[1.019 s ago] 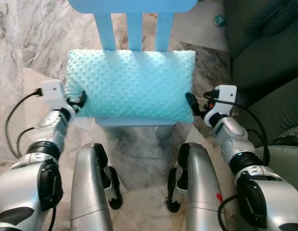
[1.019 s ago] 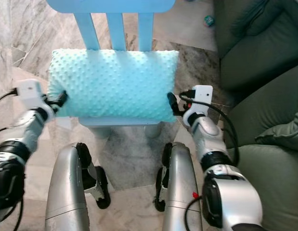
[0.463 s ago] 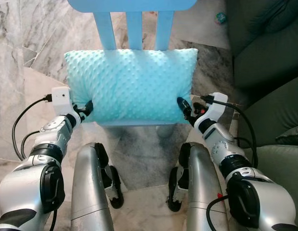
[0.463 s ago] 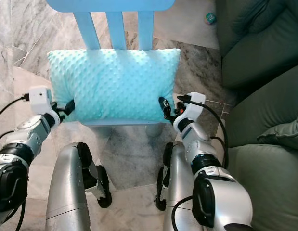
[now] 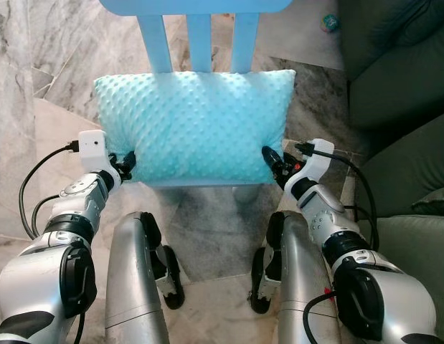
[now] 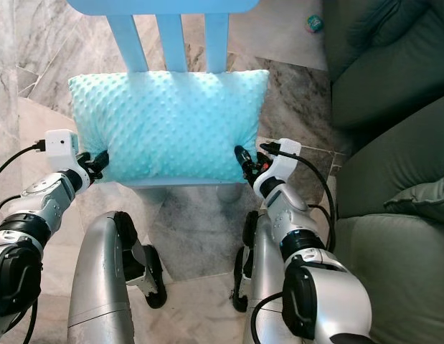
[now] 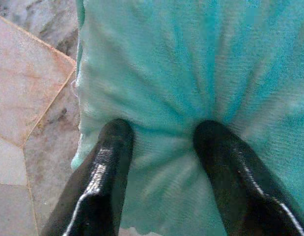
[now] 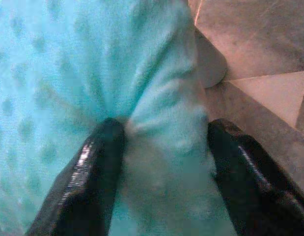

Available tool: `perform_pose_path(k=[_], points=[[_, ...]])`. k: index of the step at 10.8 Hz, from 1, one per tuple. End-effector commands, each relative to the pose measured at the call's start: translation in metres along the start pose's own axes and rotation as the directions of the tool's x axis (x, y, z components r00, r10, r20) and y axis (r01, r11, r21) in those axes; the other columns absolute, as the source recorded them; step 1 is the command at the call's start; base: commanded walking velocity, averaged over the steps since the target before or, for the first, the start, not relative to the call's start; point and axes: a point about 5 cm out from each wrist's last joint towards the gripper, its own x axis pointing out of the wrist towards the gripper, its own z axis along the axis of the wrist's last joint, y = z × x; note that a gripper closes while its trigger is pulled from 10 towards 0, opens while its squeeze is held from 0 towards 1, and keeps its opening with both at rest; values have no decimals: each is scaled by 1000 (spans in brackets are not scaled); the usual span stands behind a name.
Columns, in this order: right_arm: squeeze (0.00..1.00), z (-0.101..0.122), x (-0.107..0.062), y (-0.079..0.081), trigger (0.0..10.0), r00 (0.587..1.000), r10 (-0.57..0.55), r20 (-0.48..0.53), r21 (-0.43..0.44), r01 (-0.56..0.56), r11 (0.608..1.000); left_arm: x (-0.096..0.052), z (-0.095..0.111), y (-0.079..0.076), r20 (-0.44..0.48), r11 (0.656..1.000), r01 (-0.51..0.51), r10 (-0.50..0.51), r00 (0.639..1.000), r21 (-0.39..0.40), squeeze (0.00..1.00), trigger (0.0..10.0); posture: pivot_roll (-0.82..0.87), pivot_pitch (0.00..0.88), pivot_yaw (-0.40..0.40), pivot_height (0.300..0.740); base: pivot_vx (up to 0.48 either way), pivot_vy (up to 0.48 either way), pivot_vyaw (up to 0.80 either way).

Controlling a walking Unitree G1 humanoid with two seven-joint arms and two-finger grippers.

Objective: Move the pillow to the sofa

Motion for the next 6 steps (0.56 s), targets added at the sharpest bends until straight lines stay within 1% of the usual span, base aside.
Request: perform_pose_path(k=[1,4,5,6], points=[[0,-23,-8,-4,0,997,-16,-76,29,18,999,-4,-23,2,-83,1000,1,-1,997,6,0,0,-82,609,4,530,0,0,0],[0,-25,-8,-3,0,997,-4,-79,27,6,1000,-4,-26,1,-93,1000,24,-24,995,8,0,0,-84,611,4,530,0,0,0],[0,-24,-8,-3,0,997,0,-75,25,2,1000,-4,-26,1,-99,999,36,-33,995,29,0,0,-84,611,4,530,0,0,0],[0,-23,-8,-4,0,997,2,-72,25,0,1000,-4,-25,1,-99,999,38,-35,994,32,0,0,-84,611,4,530,0,0,0]])
